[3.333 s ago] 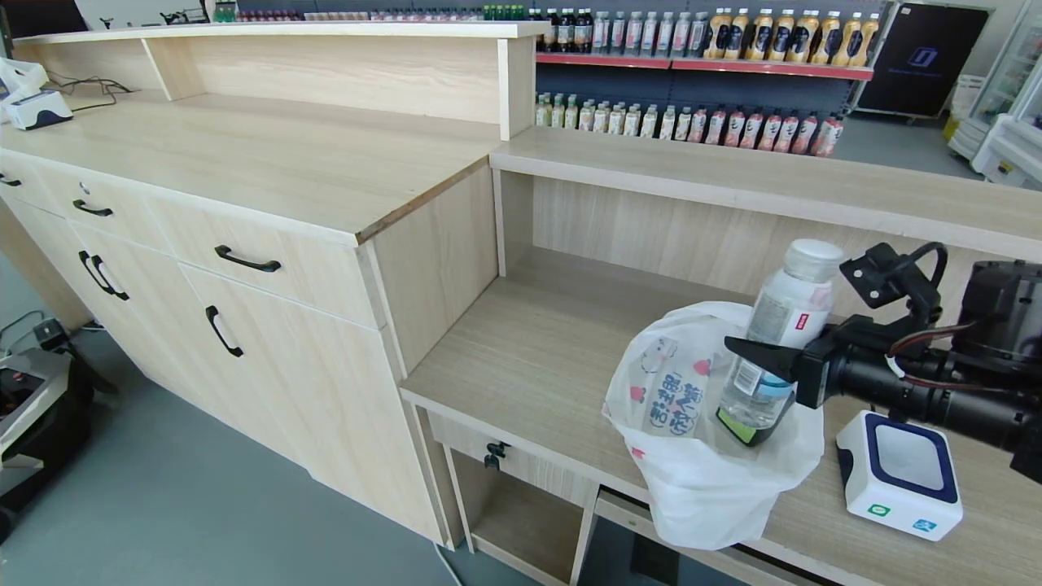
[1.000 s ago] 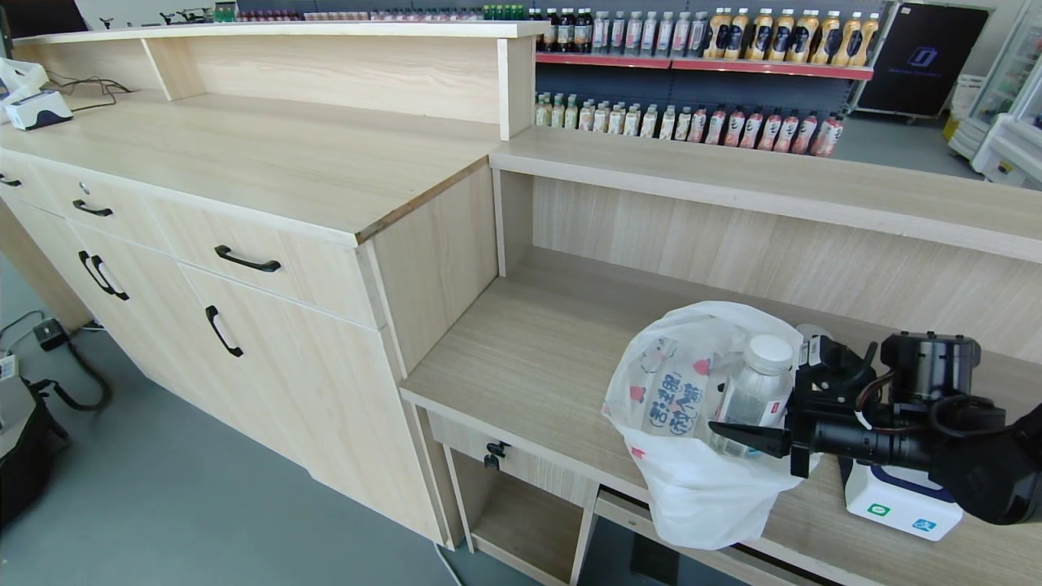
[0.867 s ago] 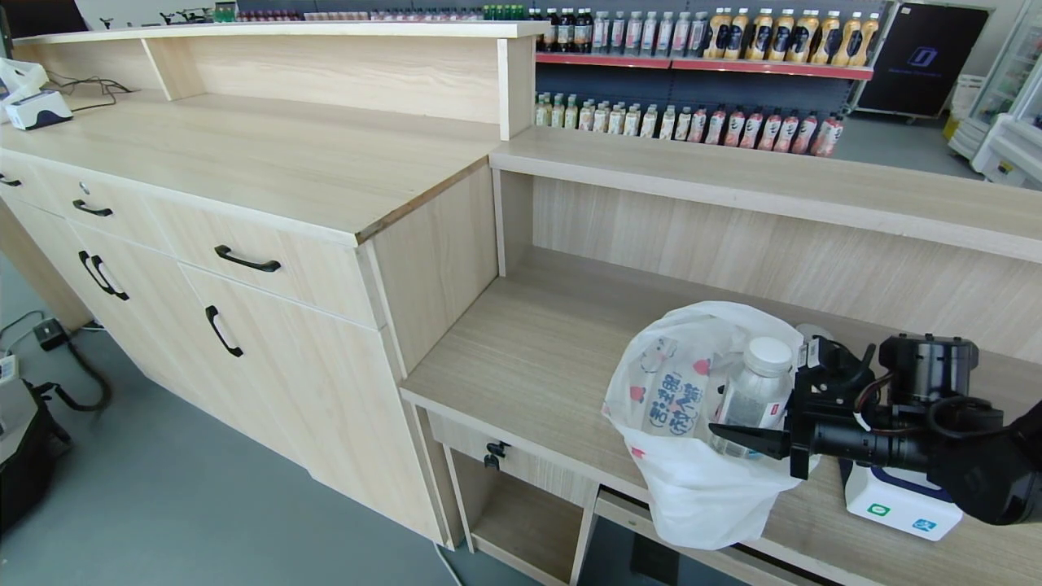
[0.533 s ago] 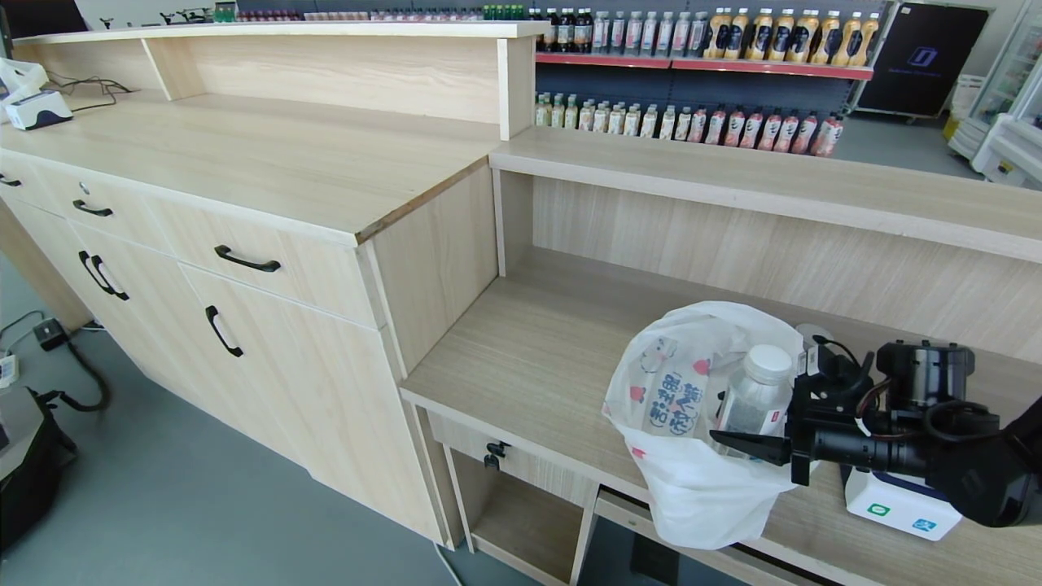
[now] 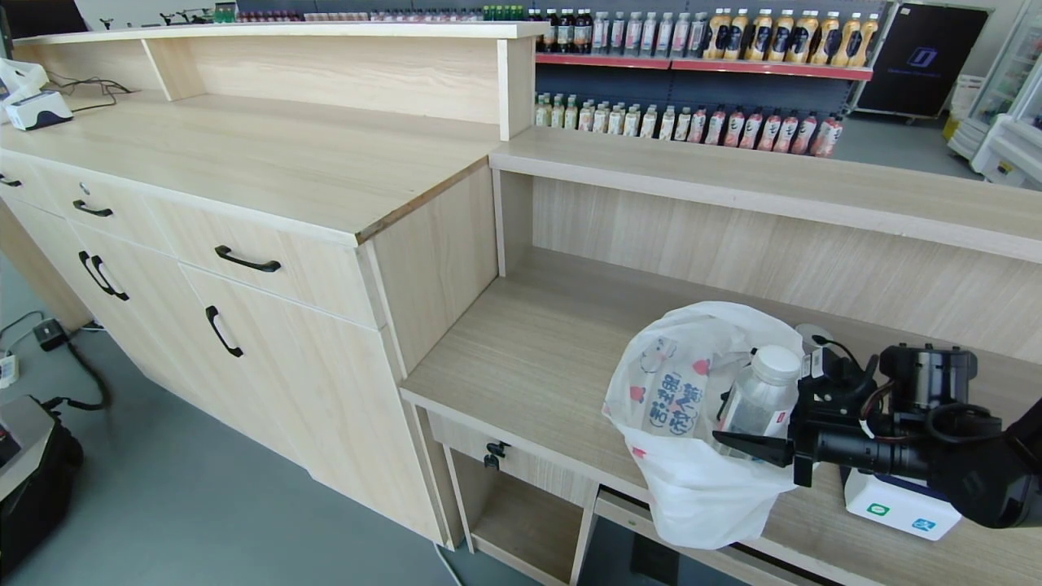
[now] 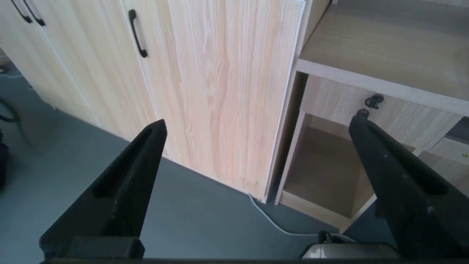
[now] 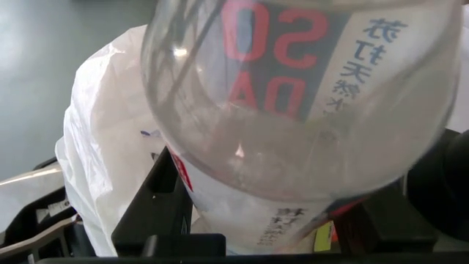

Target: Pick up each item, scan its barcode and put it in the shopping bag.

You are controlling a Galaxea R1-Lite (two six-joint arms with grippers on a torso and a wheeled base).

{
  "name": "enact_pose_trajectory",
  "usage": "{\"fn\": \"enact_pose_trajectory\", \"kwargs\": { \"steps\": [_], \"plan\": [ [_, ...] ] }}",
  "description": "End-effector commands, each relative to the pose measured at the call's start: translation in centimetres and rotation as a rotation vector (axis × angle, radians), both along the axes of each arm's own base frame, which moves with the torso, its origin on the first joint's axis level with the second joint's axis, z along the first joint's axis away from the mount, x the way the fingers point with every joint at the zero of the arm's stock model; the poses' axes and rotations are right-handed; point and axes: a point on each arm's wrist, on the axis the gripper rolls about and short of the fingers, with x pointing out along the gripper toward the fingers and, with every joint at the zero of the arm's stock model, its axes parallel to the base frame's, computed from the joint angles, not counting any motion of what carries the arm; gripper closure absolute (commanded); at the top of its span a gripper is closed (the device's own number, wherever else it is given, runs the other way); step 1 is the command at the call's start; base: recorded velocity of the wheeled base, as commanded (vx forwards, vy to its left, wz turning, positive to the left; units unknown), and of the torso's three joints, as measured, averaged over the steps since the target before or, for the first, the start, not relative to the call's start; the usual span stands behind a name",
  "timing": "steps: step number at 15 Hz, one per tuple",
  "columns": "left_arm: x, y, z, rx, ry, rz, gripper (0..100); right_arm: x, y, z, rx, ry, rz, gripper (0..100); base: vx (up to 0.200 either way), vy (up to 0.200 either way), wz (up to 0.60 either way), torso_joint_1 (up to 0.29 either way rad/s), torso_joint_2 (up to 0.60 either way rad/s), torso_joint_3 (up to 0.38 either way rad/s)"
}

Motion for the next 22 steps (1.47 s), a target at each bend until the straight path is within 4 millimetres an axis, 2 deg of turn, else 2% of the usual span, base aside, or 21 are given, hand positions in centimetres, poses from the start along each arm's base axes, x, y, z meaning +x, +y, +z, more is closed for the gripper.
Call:
{"fn": "enact_pose_trajectory", "kwargs": {
  "steps": [1, 2, 3, 8, 11, 16, 18, 20, 22],
  "plan": [
    [0.0, 0.0, 0.0, 0.0, -0.001, 0.001, 0, 0.0, 0.0, -0.1, -0.001, 0.006, -0.001, 100, 0.0, 0.0, 0.0, 0.0, 0.0, 0.0],
    [0.0, 0.0, 0.0, 0.0, -0.001, 0.001, 0, 0.0, 0.0, -0.1, -0.001, 0.006, -0.003, 100, 0.0, 0.0, 0.0, 0.0, 0.0, 0.0],
    [0.0, 0.0, 0.0, 0.0, -0.001, 0.001, 0, -0.1, -0.1, 0.1, 0.009, 0.009, 0.013, 0, 0.0, 0.0, 0.0, 0.0, 0.0, 0.0],
    [0.0, 0.0, 0.0, 0.0, -0.001, 0.001, 0, -0.7, -0.7, 1.1, 0.018, 0.028, -0.004, 0, 0.0, 0.0, 0.0, 0.0, 0.0, 0.0],
    [0.0, 0.0, 0.0, 0.0, -0.001, 0.001, 0, -1.5, -1.0, 3.1, 0.04, 0.023, -0.027, 0, 0.0, 0.0, 0.0, 0.0, 0.0, 0.0],
    [0.0, 0.0, 0.0, 0.0, -0.001, 0.001, 0, -3.1, -0.9, 7.7, 0.095, -0.047, -0.056, 0, 0.0, 0.0, 0.0, 0.0, 0.0, 0.0],
    [0.0, 0.0, 0.0, 0.0, -0.001, 0.001, 0, -4.5, -1.0, 10.3, 0.129, -0.077, -0.122, 0, 0.0, 0.0, 0.0, 0.0, 0.0, 0.0],
    [0.0, 0.0, 0.0, 0.0, -0.001, 0.002, 0, -5.4, -1.1, 11.8, 0.113, -0.132, -0.242, 0, 0.0, 0.0, 0.0, 0.0, 0.0, 0.0],
    [0.0, 0.0, 0.0, 0.002, -0.001, 0.001, 0, -6.3, -1.1, 13.1, 0.133, -0.169, -0.269, 0, 0.0, 0.0, 0.0, 0.0, 0.0, 0.0]
  ]
}}
